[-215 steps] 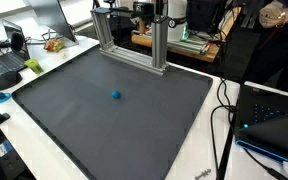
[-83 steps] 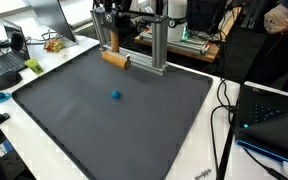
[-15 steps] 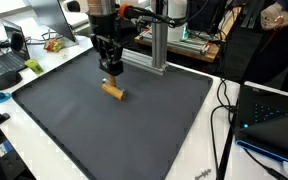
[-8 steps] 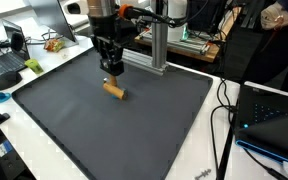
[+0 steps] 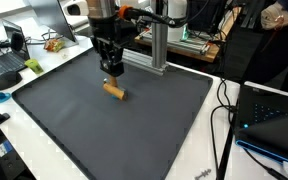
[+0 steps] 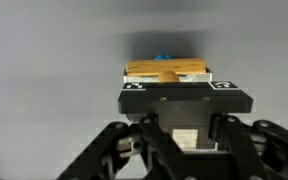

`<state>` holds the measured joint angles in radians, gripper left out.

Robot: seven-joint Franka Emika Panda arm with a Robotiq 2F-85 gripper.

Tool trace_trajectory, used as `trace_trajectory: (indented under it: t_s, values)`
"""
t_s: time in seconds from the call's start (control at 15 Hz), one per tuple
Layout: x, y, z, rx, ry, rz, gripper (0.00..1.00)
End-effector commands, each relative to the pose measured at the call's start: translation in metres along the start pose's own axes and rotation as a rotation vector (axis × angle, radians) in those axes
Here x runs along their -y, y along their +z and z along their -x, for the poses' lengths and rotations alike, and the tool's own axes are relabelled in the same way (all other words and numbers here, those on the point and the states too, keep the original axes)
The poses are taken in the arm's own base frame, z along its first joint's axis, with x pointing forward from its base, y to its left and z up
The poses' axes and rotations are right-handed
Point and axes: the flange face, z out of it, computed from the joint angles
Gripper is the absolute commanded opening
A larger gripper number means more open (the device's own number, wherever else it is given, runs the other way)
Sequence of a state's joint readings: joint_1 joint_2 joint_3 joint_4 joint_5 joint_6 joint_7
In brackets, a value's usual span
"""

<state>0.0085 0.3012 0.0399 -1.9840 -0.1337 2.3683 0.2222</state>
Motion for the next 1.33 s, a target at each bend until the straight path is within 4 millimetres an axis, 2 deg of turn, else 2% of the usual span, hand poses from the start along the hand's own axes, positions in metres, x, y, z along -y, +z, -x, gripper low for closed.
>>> trace_trajectory:
  t_s: [0.0,0.4,1.27]
  values:
    - [0.004,0.011,-0.008,-0.018,-0.019,-0.009,0.22]
    - [0.003,0.017,-0.009,-0.012,-0.014,-0.008,0.22]
    - [0.000,0.025,-0.004,0.118,-0.002,-0.012,0.22]
